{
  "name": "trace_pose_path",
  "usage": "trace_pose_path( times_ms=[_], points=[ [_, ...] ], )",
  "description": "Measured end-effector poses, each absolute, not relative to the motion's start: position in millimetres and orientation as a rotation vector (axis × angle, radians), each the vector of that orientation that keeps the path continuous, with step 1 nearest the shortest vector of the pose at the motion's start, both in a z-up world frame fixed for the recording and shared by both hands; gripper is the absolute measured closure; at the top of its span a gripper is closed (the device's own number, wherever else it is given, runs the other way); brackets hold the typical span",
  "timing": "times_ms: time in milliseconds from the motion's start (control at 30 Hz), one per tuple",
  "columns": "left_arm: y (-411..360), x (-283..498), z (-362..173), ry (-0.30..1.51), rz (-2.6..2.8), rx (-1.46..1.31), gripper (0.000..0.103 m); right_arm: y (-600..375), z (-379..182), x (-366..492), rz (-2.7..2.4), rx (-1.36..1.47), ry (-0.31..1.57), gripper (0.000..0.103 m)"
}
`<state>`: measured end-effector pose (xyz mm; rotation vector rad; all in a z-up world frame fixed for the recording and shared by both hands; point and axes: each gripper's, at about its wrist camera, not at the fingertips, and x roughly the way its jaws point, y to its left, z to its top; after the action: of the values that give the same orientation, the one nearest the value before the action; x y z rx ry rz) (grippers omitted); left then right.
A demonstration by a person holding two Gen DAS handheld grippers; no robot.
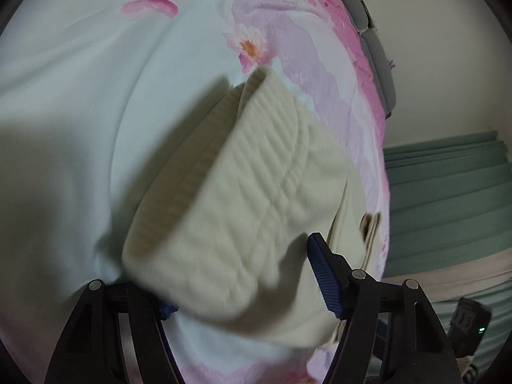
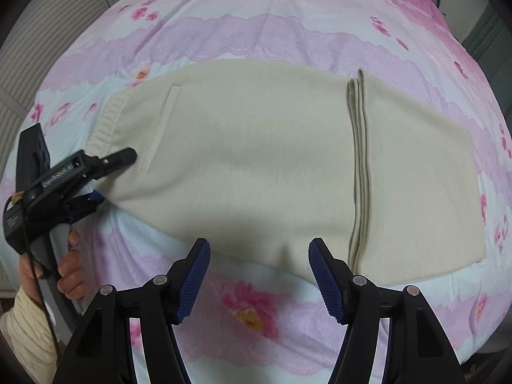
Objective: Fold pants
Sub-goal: 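Grasp the waistband end with the left tool and lift it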
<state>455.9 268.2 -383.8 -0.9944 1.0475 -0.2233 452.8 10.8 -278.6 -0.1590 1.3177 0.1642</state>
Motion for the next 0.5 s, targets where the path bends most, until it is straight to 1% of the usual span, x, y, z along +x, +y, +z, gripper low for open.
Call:
trace_pose_path(
  times_ms=[233, 300, 500],
  points=[
    [268.0, 475.2, -383.7, 1.017, -0.248, -0.981, 0.048, 3.2, -290.3, 482.7, 0.068, -0.142, 1.305, 0.038],
    [263.7, 478.2, -381.0, 1.015, -0.25, -0.938, 0.055, -0.1, -291.5, 491.2, 0.038, -0.135, 1.294, 0.038],
    [250.3, 480.0, -356.7, 1.031, -0.223, -0.792, 0.067, -11.5, -289.1, 509.9, -0.045, -0.126, 1.265, 0.038]
  ],
)
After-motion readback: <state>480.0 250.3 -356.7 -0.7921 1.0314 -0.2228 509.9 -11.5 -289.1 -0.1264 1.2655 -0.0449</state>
